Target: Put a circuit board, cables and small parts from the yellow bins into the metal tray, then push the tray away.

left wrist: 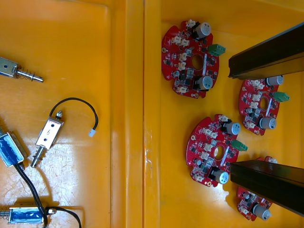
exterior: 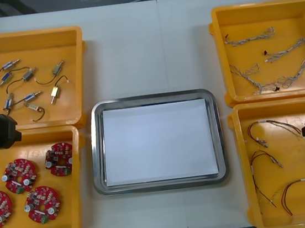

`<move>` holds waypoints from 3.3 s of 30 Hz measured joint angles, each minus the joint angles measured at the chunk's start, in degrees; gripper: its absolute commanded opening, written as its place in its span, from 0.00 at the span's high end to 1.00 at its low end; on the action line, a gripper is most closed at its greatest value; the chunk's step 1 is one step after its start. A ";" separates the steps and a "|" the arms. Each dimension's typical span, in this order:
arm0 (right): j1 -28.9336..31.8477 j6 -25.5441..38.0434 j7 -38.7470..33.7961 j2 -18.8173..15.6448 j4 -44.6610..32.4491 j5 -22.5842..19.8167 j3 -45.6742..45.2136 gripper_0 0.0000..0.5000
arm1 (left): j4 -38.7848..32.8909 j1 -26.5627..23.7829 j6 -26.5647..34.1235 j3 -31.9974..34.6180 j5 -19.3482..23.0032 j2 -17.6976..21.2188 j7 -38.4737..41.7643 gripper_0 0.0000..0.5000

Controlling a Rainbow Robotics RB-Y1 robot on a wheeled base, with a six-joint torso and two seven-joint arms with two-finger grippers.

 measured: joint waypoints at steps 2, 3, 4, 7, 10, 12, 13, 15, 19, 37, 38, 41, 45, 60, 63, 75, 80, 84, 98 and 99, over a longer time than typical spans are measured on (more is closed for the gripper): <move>0.00 0.00 0.00 0.00 0.00 0.00 0.00 0.00 | 0.00 0.00 0.00 0.00 0.00 0.00 0.00 0.00; 0.00 0.00 0.00 0.00 0.00 0.00 0.00 0.00 | 0.00 0.00 0.00 0.00 0.00 0.00 0.00 0.00; 0.00 0.00 0.00 0.00 0.00 0.00 0.00 0.00 | 0.00 0.00 0.00 0.00 0.00 0.00 0.00 0.00; 0.00 0.00 0.00 0.00 0.00 0.00 0.00 0.00 | 0.00 0.00 0.00 0.00 0.00 0.00 0.00 0.00; 0.00 0.00 0.00 0.00 0.00 0.00 0.00 0.00 | 0.00 0.00 0.00 0.00 0.00 0.00 0.00 0.00; 0.00 0.00 0.00 0.00 0.00 0.00 0.00 0.00 | 0.00 0.00 0.00 0.00 0.00 0.00 0.00 0.00; 0.00 0.00 0.00 0.00 0.00 0.00 0.00 0.00 | 0.00 0.00 0.00 0.00 0.00 0.00 0.00 0.00; 0.00 0.00 0.00 0.00 0.00 0.00 0.00 0.00 | 0.00 0.00 0.00 0.00 0.00 0.00 0.00 0.00; 0.00 0.00 0.00 0.00 0.00 0.00 0.00 0.00 | 0.00 0.00 0.00 0.00 0.00 0.00 0.00 0.00; 0.00 0.00 0.00 0.00 0.00 0.00 0.00 0.00 | 0.00 0.00 0.00 0.00 0.00 0.00 0.01 0.00; 0.00 0.00 0.00 0.00 0.00 0.00 0.00 0.00 | 0.00 0.00 0.00 0.00 0.00 0.00 0.01 0.00; 0.00 0.00 0.00 0.00 0.00 0.00 0.00 0.00 | 0.00 0.00 0.00 0.00 0.00 0.00 0.01 0.00; 0.00 0.00 0.00 0.00 0.00 0.00 0.00 0.00 | 0.00 0.00 0.00 0.00 0.00 0.00 0.01 0.00; 0.00 0.00 0.00 0.00 0.00 0.00 0.00 0.00 | 0.00 0.00 0.00 0.00 0.00 0.00 0.01 0.00; 0.00 0.00 0.00 0.00 0.00 0.00 0.00 0.00 | 0.00 0.00 0.00 0.00 0.00 0.00 0.01 0.00; 0.00 0.00 0.00 0.00 0.00 0.00 0.00 0.00 | 0.00 0.00 0.00 0.00 0.00 0.00 0.01 0.00; 0.00 0.00 0.00 0.00 0.00 0.00 0.00 0.00 | 0.00 0.00 0.00 0.00 0.00 0.00 0.01 0.00; 0.00 0.00 0.00 0.00 0.00 0.00 0.00 0.00 | 0.00 0.00 0.00 0.00 0.00 0.00 0.01 0.00; 0.00 0.00 0.00 0.00 0.00 0.00 0.00 0.00 | 0.00 0.00 0.00 0.00 0.00 0.00 0.01 0.00; 0.00 0.00 0.00 0.00 0.00 0.00 0.00 0.00 | 0.00 0.00 0.00 0.00 0.00 0.00 0.01 0.00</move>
